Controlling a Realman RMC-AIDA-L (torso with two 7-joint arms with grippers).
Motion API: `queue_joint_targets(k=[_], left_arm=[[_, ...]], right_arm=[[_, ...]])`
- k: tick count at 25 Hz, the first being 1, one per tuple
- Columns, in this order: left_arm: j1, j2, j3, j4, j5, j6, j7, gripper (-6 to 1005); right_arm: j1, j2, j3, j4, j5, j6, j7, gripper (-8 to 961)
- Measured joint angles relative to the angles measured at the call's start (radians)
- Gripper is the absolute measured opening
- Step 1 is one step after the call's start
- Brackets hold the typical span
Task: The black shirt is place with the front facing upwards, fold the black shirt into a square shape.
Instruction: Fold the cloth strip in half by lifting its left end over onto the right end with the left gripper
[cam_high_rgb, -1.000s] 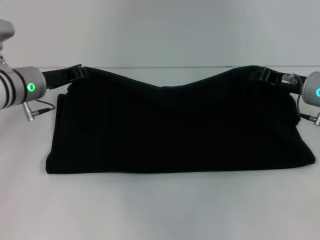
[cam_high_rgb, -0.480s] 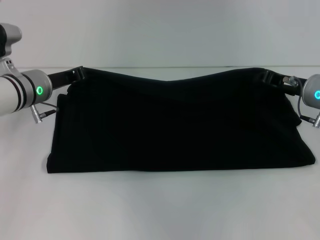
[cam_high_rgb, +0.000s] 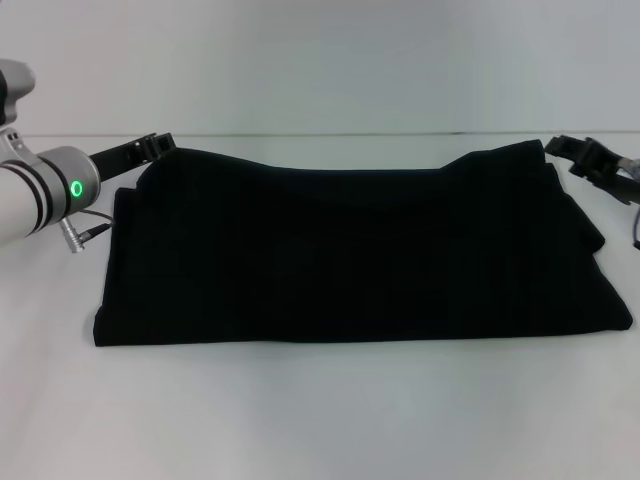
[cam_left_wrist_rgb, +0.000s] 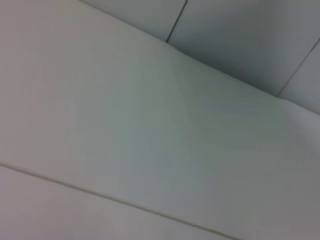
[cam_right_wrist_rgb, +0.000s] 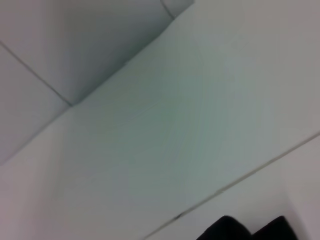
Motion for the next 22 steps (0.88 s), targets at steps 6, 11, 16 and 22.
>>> queue_joint_targets(k=[6, 11, 16, 22], left_arm=[[0.046, 0.054, -0.004, 0.017, -0.035, 0.243, -0.003, 422], [0.137, 0.134, -0.008, 0.017, -0.122, 0.582, -0.068, 573], [0.234, 0.195, -0.01, 0.022, -0.165, 0.806, -0.147, 775], [0.303, 0.218, -0.009, 0.082, -0.057, 0.979, -0.223, 902]], right_arm=[[-0.092, -0.032, 0.004, -0.018, 0.139, -0.223, -0.138, 562], [-0.161, -0.078, -0.01, -0.021, 0.148, -0.537, -0.355, 564], [-0.216, -0.09, -0.048, -0.033, 0.14, -0.777, -0.608, 580], [-0.248, -0.057, -0.18, -0.1, 0.102, -0.874, -0.769, 710]])
